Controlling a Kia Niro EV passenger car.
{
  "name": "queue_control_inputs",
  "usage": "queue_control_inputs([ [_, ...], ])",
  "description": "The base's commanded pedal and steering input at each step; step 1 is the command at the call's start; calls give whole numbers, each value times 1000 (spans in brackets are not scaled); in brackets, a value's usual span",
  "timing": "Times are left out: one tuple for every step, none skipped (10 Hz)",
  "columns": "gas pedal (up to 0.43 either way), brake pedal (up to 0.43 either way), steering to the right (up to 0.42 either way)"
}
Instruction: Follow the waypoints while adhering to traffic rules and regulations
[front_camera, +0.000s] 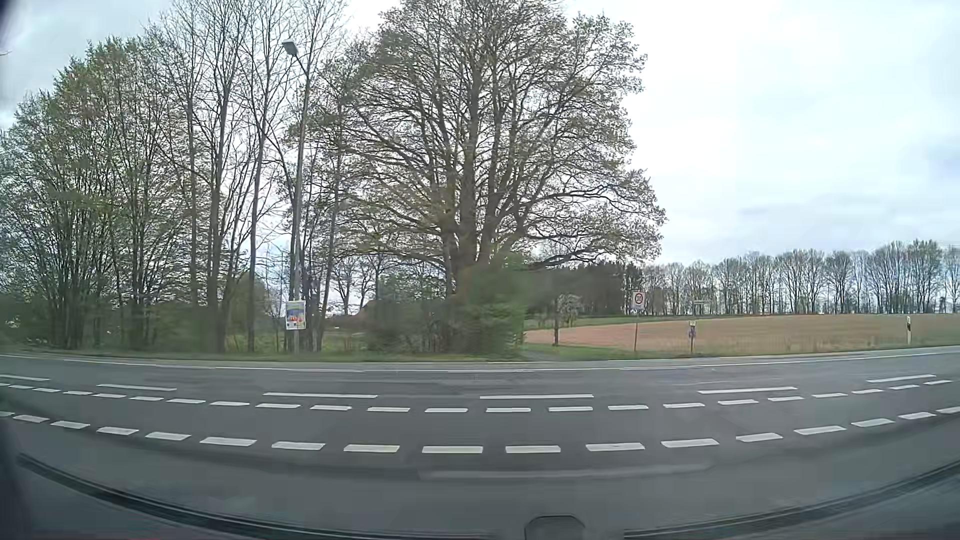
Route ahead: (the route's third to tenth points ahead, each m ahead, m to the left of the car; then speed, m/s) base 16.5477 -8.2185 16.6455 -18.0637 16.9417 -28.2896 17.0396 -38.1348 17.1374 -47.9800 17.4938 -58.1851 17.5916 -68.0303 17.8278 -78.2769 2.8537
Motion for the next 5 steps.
queue_control_inputs([
  [0, 171, 169],
  [0, 183, 168],
  [0, 195, 169],
  [0, 195, 171],
  [0, 183, 173],
])
